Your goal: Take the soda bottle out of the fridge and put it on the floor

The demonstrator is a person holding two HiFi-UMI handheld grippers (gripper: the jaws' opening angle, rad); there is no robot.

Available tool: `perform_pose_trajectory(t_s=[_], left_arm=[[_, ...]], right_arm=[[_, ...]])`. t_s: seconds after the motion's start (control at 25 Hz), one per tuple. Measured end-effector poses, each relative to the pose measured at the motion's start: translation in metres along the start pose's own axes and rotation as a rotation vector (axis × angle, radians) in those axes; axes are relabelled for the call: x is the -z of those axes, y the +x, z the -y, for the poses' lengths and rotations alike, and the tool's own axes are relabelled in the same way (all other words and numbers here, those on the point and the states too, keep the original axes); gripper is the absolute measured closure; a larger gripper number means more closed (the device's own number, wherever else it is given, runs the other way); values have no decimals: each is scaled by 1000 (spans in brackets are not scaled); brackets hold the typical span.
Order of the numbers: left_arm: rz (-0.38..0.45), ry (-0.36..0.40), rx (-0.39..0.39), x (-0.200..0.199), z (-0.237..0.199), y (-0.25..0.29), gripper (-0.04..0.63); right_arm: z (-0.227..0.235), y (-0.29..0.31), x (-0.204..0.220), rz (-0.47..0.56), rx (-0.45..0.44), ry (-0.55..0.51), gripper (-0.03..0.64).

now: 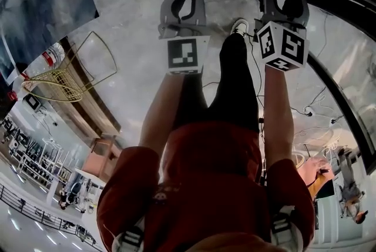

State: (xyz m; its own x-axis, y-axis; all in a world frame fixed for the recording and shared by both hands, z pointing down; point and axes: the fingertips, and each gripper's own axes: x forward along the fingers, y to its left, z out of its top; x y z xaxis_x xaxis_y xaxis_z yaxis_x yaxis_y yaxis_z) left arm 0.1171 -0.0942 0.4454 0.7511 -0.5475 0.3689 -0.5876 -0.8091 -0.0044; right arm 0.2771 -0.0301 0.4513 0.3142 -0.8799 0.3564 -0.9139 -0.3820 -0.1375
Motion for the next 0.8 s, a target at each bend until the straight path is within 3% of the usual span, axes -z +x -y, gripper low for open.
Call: perform_pose_trajectory(t_s=[0.36, 0.8], left_arm=[[-70, -1, 6, 2, 0, 16, 595], [-92, -8, 31, -8, 8, 30, 595]], right_arm=[[13, 45, -42, 74, 22, -36, 373], [39, 93, -77, 103, 78, -50, 367]])
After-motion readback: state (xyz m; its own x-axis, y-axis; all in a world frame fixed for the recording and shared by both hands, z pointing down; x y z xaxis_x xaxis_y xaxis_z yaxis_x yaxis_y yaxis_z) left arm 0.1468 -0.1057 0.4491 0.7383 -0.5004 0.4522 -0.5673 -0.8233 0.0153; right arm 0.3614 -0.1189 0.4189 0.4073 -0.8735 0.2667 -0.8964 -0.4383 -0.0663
